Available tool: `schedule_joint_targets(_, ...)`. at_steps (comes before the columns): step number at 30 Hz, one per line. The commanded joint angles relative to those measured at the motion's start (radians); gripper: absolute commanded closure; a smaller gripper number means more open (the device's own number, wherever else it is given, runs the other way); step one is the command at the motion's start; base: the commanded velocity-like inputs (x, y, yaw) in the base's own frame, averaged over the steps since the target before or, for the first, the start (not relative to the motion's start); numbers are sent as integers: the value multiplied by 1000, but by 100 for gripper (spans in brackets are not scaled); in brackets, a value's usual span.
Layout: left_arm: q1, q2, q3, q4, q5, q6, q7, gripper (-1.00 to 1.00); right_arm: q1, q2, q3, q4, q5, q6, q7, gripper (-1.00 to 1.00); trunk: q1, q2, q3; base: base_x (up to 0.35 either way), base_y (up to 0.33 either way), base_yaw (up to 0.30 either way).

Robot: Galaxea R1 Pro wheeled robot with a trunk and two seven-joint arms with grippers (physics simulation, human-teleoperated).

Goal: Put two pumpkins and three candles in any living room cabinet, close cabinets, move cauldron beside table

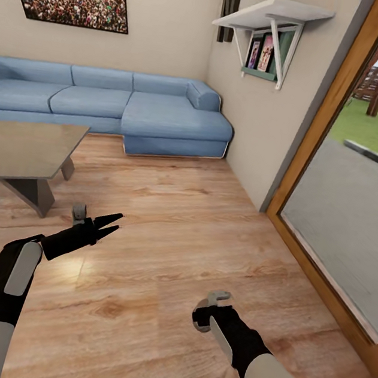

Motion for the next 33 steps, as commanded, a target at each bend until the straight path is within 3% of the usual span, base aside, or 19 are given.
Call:
schedule_joint_targets(1,0,0,0,0,-1,0,0,-100,0,0,0,0,-2,0,0,100,-4,7,3,0,0,287)
schedule_joint_targets(10,0,0,0,0,-1,0,0,-100,0,-1,0,0,-2,-1,0,100,-38,70,31,0,0,265)
schedule_joint_targets(22,0,-1,0,1,-1,0,0,-100,0,0,-3,53,4,-18,2,100,-84,154,69,0,0,37)
schedule_joint_targets(33,0,-2,-1,0,-1,-1,0,-100,0,0,-3,54,5,-18,1,100,-127,231,106,0,0,270)
